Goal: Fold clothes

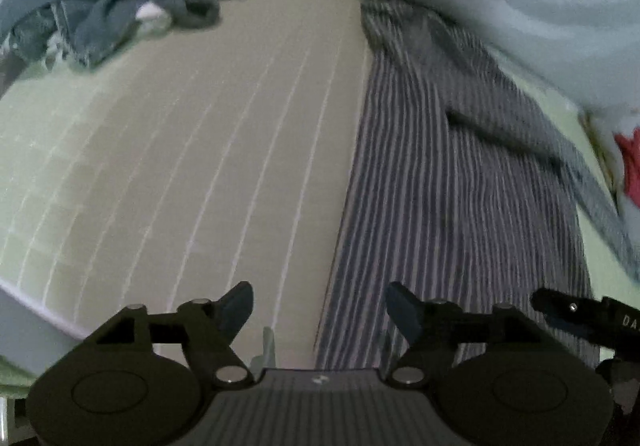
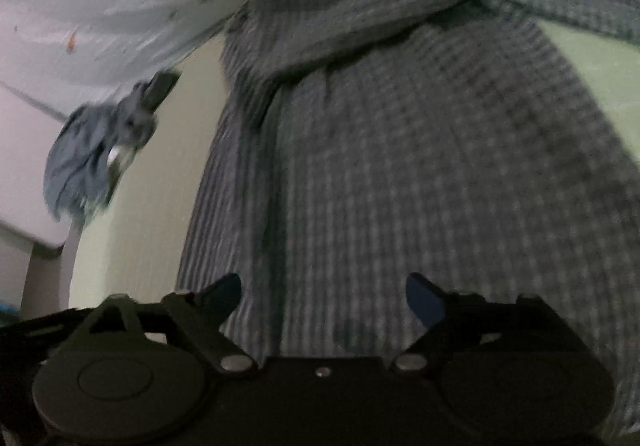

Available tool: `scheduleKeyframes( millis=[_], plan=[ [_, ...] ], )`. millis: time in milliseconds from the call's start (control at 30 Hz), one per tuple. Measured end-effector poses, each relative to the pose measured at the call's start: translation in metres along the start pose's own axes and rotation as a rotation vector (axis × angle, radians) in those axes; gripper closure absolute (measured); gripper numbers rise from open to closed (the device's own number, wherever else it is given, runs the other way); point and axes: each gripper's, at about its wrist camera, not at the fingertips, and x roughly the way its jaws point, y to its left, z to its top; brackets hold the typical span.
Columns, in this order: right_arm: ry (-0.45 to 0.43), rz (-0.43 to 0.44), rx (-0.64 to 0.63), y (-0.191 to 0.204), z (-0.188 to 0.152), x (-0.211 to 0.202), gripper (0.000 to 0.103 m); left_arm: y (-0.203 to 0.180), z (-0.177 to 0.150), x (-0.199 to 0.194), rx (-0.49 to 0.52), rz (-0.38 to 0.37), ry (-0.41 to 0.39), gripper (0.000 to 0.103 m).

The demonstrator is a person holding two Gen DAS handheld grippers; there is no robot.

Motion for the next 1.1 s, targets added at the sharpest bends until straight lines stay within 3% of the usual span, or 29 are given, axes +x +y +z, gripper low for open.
scheduleKeyframes(
  millis=[33, 133, 333, 467, 600, 867, 1000, 1100],
  plan=[
    [-0.022, -0.004, 0.016, -0.004, 0.008, 0.000, 0.000, -0.002, 0.008, -0.001, -0.004, 0.003, -0.019, 0.024],
    [-0.102, -0.020, 0.053, -0.016, 0.033, 0.002, 0.000, -0.008, 0.030, -0.003, -0.016, 0.012, -0.075, 0.019],
    [-0.216, -0.141, 0.036, -0.048, 0.096, 0.010, 0.000, -0.019, 0.083, 0.006, -0.036, 0.018, -0.159, 0.010],
    [-0.294, -0.208, 0.088, -0.087, 0.153, 0.022, 0.000, -0.027, 0.135, 0.036, -0.035, 0.023, -0.168, 0.009],
    [-0.356, -0.331, 0.142, -0.134, 0.215, 0.039, 0.000, -0.035, 0.200, 0.073, -0.045, 0.023, -0.179, 0.009],
    [-0.248, -0.479, 0.095, -0.188, 0.277, 0.089, 0.004, -0.056, 0.312, 0.162, -0.035, 0.067, -0.193, 0.009],
    [-0.229, -0.555, 0.012, -0.180, 0.276, 0.104, 0.004, -0.060, 0.339, 0.197, -0.039, 0.055, -0.172, 0.010],
    [-0.233, -0.556, -0.032, -0.173, 0.277, 0.103, 0.009, -0.061, 0.346, 0.215, -0.049, 0.036, -0.157, 0.016]
  ],
)
